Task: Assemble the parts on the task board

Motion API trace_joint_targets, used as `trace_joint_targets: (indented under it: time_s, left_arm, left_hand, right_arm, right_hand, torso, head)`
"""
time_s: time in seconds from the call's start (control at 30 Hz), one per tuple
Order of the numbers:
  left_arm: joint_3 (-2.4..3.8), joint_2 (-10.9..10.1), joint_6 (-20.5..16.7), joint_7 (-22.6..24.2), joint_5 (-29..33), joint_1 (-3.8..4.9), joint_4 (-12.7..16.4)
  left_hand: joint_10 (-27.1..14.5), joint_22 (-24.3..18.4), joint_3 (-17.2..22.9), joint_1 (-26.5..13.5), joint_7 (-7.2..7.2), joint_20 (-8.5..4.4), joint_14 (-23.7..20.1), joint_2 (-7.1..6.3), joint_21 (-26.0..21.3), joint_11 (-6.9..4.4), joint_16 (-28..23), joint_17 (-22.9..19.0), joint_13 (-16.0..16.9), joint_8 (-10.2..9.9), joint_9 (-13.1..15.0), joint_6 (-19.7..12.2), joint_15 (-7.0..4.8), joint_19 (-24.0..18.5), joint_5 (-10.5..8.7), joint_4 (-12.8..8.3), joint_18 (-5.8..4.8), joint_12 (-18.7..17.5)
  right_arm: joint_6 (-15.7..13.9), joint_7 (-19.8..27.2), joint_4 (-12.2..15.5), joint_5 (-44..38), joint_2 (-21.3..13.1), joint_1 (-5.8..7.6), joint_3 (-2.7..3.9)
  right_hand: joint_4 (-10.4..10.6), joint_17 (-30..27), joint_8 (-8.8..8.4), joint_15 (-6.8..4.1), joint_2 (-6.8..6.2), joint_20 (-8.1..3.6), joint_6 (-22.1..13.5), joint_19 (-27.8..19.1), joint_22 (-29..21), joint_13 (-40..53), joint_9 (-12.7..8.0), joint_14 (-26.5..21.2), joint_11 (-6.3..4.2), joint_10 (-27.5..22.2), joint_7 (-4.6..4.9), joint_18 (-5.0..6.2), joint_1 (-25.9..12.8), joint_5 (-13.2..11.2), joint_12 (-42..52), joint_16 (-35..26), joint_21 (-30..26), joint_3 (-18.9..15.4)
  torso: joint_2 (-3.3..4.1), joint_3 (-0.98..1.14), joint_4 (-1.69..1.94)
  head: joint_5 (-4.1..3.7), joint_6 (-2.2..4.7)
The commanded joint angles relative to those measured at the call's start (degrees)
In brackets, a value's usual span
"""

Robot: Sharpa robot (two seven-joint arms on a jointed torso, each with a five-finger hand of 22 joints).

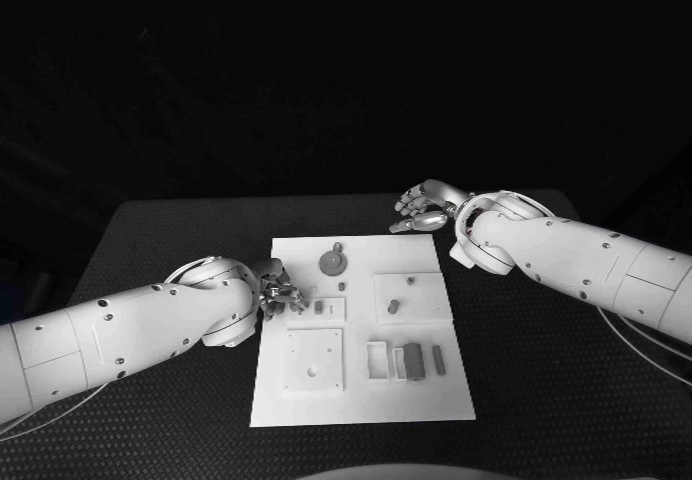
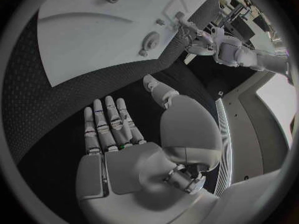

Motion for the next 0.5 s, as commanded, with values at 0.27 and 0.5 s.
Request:
trace_joint_targets:
  time_s: [0.27,0.5]
  left_arm:
    - [-0.16,-0.1,2.6,-1.0,-1.4,-0.28,0.0]
    - [-0.15,-0.4,2.6,-1.1,-1.3,-0.29,0.1]
  left_hand:
    - [1.7,1.5,0.0,0.1,-0.59,-0.26,0.3,0.52,0.5,-1.57,0.7,0.2,0.3,4.7,-0.2,0.0,0.04,0.1,0.06,0.4,0.02,0.5]
    - [1.6,1.5,0.1,0.2,-0.62,-0.3,0.3,0.65,0.8,-1.6,0.9,0.3,0.4,5.0,-0.3,-0.1,0.01,0.0,0.06,0.3,0.01,0.7]
  right_arm:
    - [0.6,0.3,0.1,-0.5,-0.1,-0.02,0.0]
    - [0.6,0.3,0.1,-0.6,-0.1,-0.02,0.0]
  right_hand:
    - [0.5,0.1,0.23,0.05,-0.48,-0.11,-0.4,-0.4,0.2,-0.1,0.1,-0.3,0.25,0.3,1.88,-0.97,0.4,-0.1,-0.2,0.4,-0.1,0.0]
    - [0.6,0.1,0.26,0.08,-0.52,-0.1,-0.5,-0.4,0.2,-0.2,0.1,-0.4,0.24,0.3,1.87,-0.98,0.4,-0.1,-0.3,0.4,-0.2,0.0]
  torso:
    - [-0.02,-0.03,0.07]
    - [0.0,-0.05,0.05]
  head:
    - [-0.04,-0.2]
    - [-0.04,-0.29]
